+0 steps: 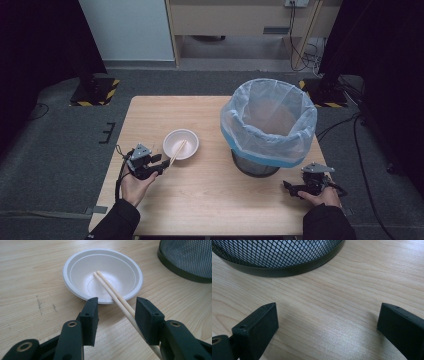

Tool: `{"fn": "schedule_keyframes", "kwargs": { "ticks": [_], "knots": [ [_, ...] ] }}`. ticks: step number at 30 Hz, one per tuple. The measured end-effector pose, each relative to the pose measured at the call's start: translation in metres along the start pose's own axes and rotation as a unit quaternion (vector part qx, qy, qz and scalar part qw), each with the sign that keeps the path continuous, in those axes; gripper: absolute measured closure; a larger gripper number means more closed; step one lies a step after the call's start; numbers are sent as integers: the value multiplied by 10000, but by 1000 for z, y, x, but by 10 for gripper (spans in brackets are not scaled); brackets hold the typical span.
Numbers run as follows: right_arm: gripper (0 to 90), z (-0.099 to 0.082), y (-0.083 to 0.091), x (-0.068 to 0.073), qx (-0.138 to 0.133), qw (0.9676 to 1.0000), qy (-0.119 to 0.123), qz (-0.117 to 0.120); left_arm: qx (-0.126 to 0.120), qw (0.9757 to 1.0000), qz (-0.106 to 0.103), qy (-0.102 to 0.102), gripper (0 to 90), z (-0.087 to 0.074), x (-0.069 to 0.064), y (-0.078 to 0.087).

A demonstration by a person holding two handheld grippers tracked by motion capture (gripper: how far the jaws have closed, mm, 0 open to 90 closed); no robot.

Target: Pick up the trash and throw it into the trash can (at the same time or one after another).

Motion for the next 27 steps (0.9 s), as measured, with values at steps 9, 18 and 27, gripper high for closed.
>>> {"fn": "schedule_keyframes", "kwargs": {
  "ticks": [9,18,27],
  "knots": [
    [36,0,0,0,-1,10000,-1,0,3,9999,97,-43,455,-2,-1,-3],
    [35,0,0,0,5,10000,4,6,-160,9998,3,-129,383,0,-5,-5],
    [35,0,0,0,5,10000,5,5,-169,9994,-18,-286,361,2,-11,-11]
  ]
}}
Point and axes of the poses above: each handheld gripper's, and its own axes: y roughly backward along the jaws, z roughly out of its top, x roughly to its left, the point moved 1 cm from there along -y, roughly forward along the jaws, and after that the axes turned 5 degrees about y, right-handed, at the moved point
